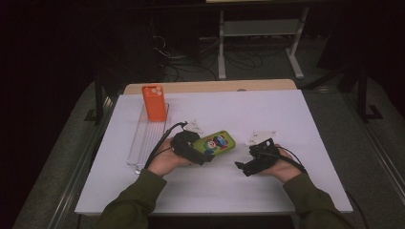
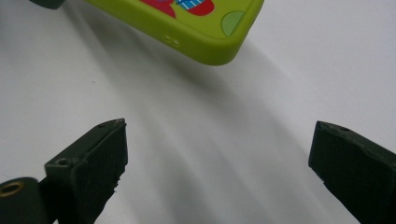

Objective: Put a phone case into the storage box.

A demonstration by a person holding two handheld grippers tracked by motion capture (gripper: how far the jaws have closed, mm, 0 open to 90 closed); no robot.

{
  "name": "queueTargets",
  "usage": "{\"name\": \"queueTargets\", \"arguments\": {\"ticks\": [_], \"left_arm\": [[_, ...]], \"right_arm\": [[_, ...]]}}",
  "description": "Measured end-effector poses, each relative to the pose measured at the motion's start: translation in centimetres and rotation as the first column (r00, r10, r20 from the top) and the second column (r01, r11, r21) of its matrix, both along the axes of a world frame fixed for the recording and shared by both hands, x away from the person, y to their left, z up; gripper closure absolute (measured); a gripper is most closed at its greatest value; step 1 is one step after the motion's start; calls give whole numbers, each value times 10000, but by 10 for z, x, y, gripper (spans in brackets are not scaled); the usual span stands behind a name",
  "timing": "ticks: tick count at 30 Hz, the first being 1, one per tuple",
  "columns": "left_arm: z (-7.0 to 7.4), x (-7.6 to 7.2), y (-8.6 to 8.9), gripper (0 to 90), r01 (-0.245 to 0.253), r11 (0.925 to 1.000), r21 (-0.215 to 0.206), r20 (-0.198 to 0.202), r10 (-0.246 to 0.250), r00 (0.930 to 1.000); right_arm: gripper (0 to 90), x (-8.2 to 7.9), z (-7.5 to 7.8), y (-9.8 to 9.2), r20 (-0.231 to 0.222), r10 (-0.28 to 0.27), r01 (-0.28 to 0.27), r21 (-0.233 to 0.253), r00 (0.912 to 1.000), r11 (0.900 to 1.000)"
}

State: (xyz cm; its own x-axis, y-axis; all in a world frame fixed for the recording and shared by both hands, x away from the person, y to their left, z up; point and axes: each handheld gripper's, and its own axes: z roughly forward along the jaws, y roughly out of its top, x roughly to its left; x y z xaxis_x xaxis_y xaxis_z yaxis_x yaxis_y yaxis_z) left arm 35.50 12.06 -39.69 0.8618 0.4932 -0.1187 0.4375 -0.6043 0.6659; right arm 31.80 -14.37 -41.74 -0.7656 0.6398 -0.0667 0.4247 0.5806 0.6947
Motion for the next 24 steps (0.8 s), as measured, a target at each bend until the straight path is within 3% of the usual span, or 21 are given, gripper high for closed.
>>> {"name": "queueTargets", "arguments": {"ticks": [3, 5, 6, 13, 19, 24], "left_arm": [[1, 0, 0, 149, 14, 10000, -48, 29, -14, 10000], [0, -1, -1, 149, -173, 9993, -320, -70, 171, 9998], [1, 0, 1, 149, 3, 9999, -118, -19, -4, 10000], [1, 0, 1, 149, -12, 9998, -187, -53, 11, 10000], [1, 1, 1, 149, 190, 9998, -72, 102, -189, 9998], [1, 1, 2, 150, 176, 9998, -82, 76, -176, 9998]], "right_arm": [[38, -3, 0, 3, 334, 21, -13, -242, 9994, 9997], [39, -4, 0, 4, 545, 52, -35, -315, 9985, 9995], [39, -4, 0, 5, 593, 96, -76, -341, 9982, 9994], [39, -8, 0, 8, 1403, 314, -195, -854, 9896, 9962], [41, -12, 1, 12, 2060, 478, -246, -1139, 9774, 9932], [46, -14, 2, 13, 2641, 693, -324, -1417, 9620, 9894]]}}
